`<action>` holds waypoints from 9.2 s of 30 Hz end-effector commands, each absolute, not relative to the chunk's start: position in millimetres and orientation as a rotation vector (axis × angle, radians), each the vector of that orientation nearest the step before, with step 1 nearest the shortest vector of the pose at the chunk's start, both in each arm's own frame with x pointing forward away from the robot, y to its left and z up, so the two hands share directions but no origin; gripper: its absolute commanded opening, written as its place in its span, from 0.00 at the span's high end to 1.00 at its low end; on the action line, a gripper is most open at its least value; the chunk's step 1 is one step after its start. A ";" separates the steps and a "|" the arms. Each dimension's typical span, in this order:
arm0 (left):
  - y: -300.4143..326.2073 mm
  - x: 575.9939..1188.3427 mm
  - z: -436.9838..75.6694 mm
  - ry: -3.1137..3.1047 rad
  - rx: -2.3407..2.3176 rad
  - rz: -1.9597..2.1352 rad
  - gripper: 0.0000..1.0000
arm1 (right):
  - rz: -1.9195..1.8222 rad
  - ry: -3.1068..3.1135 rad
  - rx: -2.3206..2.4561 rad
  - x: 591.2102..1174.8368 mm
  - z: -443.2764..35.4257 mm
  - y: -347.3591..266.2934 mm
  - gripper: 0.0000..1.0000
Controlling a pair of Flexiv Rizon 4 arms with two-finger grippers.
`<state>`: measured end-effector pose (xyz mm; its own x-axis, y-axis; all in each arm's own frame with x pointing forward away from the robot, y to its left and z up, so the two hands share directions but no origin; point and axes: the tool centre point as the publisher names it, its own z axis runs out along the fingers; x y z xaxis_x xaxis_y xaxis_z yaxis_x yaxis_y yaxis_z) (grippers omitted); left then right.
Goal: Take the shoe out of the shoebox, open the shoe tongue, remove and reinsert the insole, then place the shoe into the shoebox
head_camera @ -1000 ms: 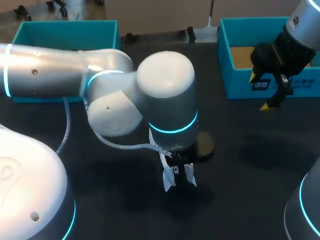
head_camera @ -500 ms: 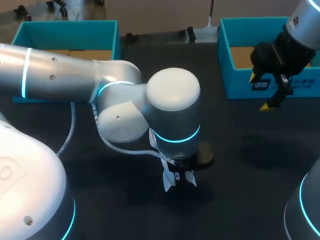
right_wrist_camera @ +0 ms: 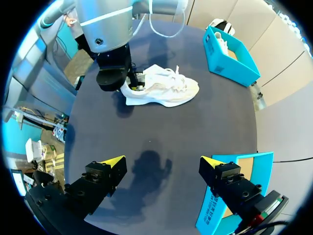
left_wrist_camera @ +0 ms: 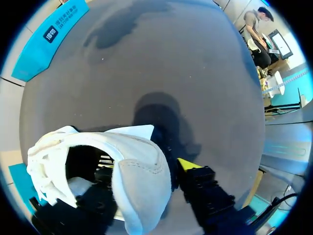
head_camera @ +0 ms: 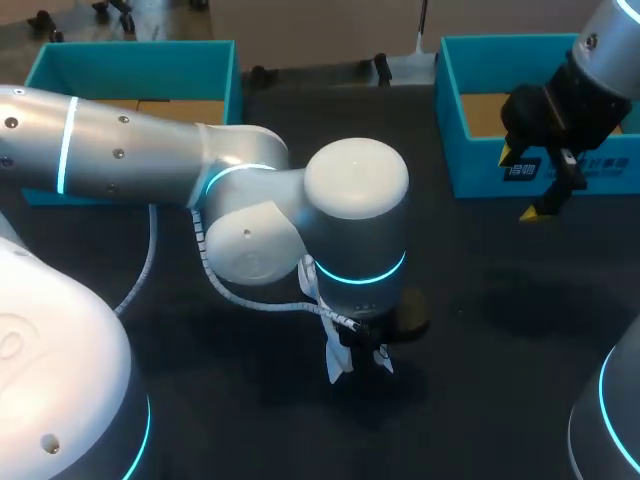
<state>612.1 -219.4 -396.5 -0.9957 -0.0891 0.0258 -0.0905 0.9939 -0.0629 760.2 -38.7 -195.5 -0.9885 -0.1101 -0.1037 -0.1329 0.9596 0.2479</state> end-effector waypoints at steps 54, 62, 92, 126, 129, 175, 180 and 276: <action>-164.9 639.1 -179.3 -2.970 -0.135 0.010 1.00 | 0.385 3.024 -0.187 761.2 -196.6 -37.2 0.00; -148.8 654.3 -174.5 -2.968 -0.178 0.014 1.00 | 0.385 3.024 -0.187 761.2 -196.6 -37.2 0.00; 44.4 808.7 -166.7 -2.930 -0.371 -0.044 1.00 | 0.385 3.024 -0.187 761.2 -196.6 -37.2 0.00; 259.5 945.2 -184.1 -2.969 -0.350 -0.023 1.00 | 0.385 3.024 -0.187 761.2 -196.6 -37.2 0.00; 274.0 956.8 -181.7 -2.977 -0.376 -0.039 1.00 | 0.385 3.024 -0.187 761.2 -196.6 -37.2 0.00; 327.7 1059.9 -169.7 -3.047 -0.389 -0.189 1.00 | 0.385 3.024 -0.187 761.2 -196.6 -37.2 0.00; 324.8 1083.2 -181.2 -3.088 -0.435 -0.154 1.00 | 0.385 3.024 -0.187 761.2 -196.6 -37.2 0.00; 316.2 1150.2 -241.2 -2.316 -2.169 -0.361 1.00 | 0.385 3.024 -0.187 761.2 -196.6 -37.2 0.00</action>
<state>1149.1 319.3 -233.8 -0.0774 0.9913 0.1066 0.9795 0.0557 0.1938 760.2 -38.6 -195.5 -0.9885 -0.1103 -0.1038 -0.1331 0.9596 0.2478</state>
